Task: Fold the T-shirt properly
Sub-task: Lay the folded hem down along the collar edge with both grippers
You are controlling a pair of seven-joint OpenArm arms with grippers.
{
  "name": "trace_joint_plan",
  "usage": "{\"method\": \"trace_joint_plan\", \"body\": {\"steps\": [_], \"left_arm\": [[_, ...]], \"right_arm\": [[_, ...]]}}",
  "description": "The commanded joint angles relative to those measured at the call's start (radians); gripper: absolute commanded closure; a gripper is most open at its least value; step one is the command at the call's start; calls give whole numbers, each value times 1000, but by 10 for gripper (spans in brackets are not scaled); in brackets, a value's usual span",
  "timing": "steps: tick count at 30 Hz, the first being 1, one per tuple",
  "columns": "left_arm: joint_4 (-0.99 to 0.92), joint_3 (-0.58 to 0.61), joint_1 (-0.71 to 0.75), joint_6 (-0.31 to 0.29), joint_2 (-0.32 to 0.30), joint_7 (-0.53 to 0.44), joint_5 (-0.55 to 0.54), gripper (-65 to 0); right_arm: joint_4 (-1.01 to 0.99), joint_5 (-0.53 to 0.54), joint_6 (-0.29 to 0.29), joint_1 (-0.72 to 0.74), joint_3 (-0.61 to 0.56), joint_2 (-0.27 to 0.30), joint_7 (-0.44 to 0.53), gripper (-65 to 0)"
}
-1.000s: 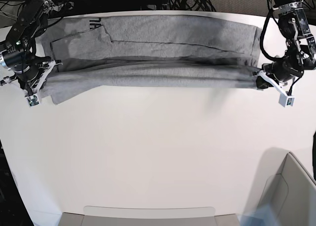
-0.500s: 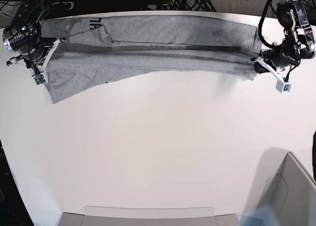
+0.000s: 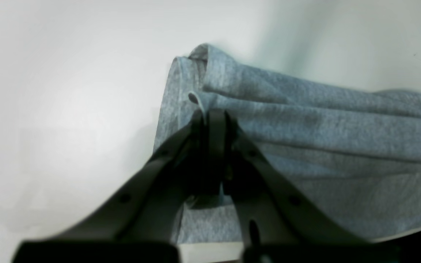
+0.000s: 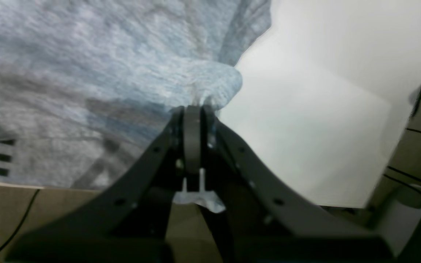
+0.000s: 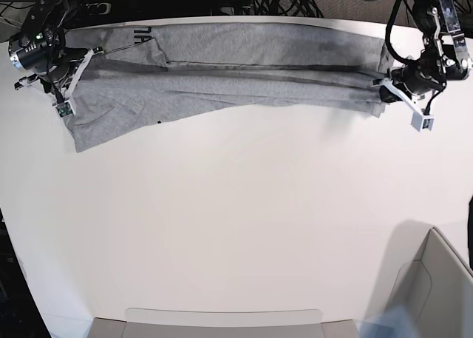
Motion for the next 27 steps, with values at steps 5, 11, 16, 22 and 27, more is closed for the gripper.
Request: {"method": "trace_joint_plan", "body": {"steps": [5,11,16,22,27], "left_arm": [[27,-14,33,2,-23,-11,2,-163],[42,-15,49,3,-23,-9,2,-167],[134,-63,61,-4,-18,-12,-2,-166],[203,-95,78,-6,10,-107,-2,-224],[203,-67,115,-1,28,-164,-1,-278]], "right_arm": [[16,-8,11,3,1,13,0,0],[16,-8,11,-21,1,13,0,-131],[16,35,13,-37,4,18,0,-165],[16,62,13,-46,3,19,0,-165],[16,62,13,-41,3,21,0,-165]]}}
